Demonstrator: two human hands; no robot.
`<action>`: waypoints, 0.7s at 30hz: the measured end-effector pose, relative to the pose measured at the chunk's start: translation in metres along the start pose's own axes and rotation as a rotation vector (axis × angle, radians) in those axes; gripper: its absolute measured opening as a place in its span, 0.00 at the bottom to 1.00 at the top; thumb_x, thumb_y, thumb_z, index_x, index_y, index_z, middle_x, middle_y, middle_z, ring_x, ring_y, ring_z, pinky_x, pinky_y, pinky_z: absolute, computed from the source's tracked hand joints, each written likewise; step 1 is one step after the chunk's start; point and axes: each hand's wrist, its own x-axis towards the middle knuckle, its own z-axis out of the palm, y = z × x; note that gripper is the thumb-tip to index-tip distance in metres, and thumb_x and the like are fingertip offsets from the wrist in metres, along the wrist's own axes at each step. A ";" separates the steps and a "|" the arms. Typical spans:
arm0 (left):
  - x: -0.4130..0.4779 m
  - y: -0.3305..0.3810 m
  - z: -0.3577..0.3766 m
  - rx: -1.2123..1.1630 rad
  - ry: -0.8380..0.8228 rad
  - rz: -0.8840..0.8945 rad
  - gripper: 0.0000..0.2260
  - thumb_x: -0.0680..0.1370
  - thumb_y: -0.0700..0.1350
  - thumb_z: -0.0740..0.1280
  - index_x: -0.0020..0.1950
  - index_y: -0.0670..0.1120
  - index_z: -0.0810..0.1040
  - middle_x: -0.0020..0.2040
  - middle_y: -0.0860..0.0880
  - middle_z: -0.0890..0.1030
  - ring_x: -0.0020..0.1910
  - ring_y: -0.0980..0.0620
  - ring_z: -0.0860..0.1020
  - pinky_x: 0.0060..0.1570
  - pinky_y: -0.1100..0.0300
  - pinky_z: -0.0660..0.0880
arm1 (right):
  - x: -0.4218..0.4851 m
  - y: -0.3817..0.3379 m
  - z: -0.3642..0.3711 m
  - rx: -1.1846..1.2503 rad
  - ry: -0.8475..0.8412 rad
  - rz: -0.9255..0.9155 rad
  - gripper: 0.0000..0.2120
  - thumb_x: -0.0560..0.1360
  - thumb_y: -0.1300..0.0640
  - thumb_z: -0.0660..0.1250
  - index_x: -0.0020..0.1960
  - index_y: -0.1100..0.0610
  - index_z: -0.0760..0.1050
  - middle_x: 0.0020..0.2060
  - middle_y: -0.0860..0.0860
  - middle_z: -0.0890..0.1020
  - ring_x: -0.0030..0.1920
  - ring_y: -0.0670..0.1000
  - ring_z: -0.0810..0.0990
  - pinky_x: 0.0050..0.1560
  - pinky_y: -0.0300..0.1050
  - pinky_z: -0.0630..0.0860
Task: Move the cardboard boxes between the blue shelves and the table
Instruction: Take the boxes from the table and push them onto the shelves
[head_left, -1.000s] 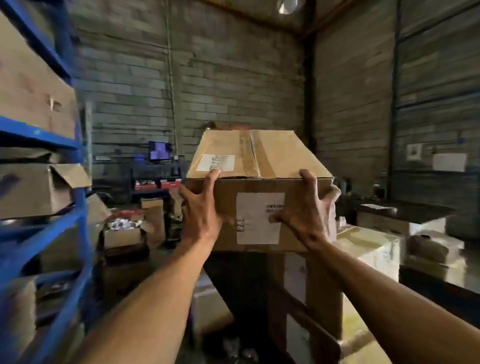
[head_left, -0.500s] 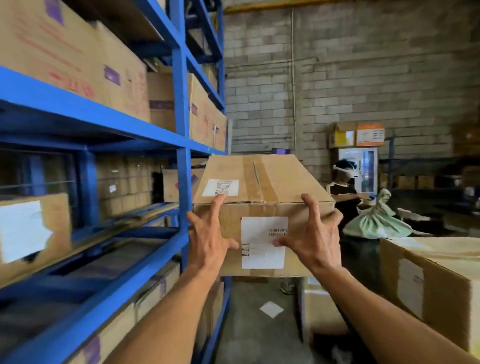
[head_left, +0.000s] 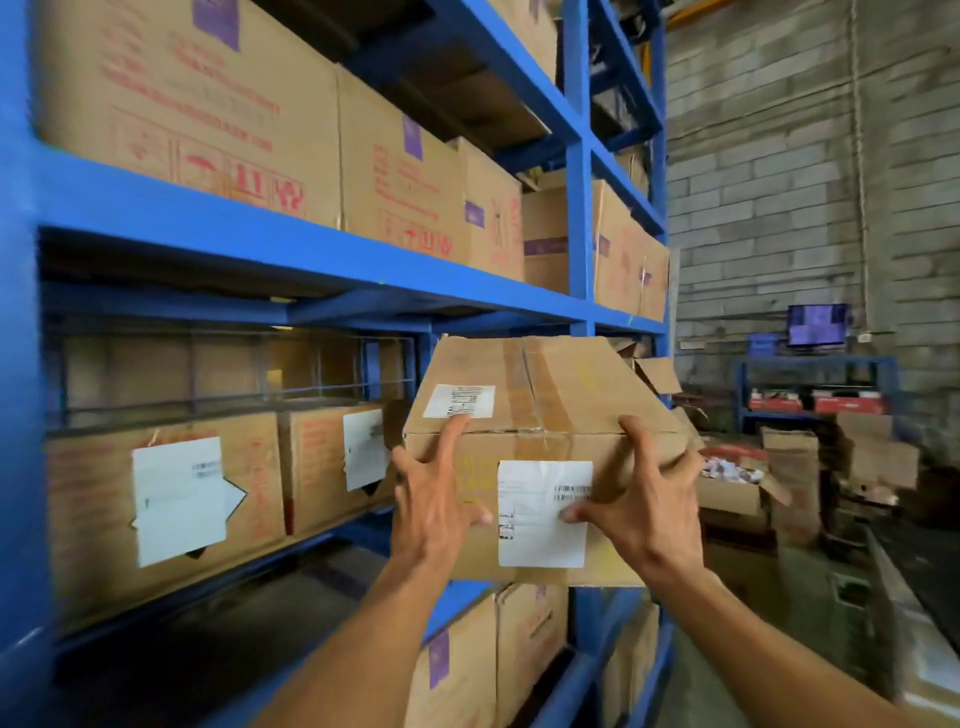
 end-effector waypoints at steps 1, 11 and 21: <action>0.006 -0.004 0.002 0.010 0.014 -0.012 0.53 0.60 0.49 0.83 0.69 0.72 0.49 0.58 0.42 0.61 0.54 0.38 0.74 0.53 0.47 0.76 | 0.006 0.000 0.008 0.019 -0.014 -0.011 0.55 0.53 0.43 0.85 0.69 0.33 0.53 0.64 0.55 0.58 0.62 0.66 0.70 0.59 0.63 0.75; 0.072 0.013 0.069 0.058 0.116 -0.140 0.50 0.63 0.45 0.82 0.70 0.70 0.51 0.62 0.42 0.60 0.59 0.37 0.72 0.55 0.43 0.75 | 0.114 0.054 0.078 0.156 -0.160 -0.118 0.56 0.53 0.41 0.84 0.69 0.32 0.51 0.62 0.55 0.59 0.60 0.65 0.71 0.60 0.64 0.74; 0.162 0.037 0.171 0.120 0.194 -0.246 0.51 0.64 0.42 0.81 0.68 0.71 0.50 0.65 0.42 0.59 0.59 0.40 0.74 0.56 0.45 0.76 | 0.239 0.122 0.152 0.222 -0.282 -0.159 0.57 0.52 0.43 0.85 0.69 0.32 0.52 0.63 0.54 0.57 0.60 0.69 0.70 0.59 0.67 0.73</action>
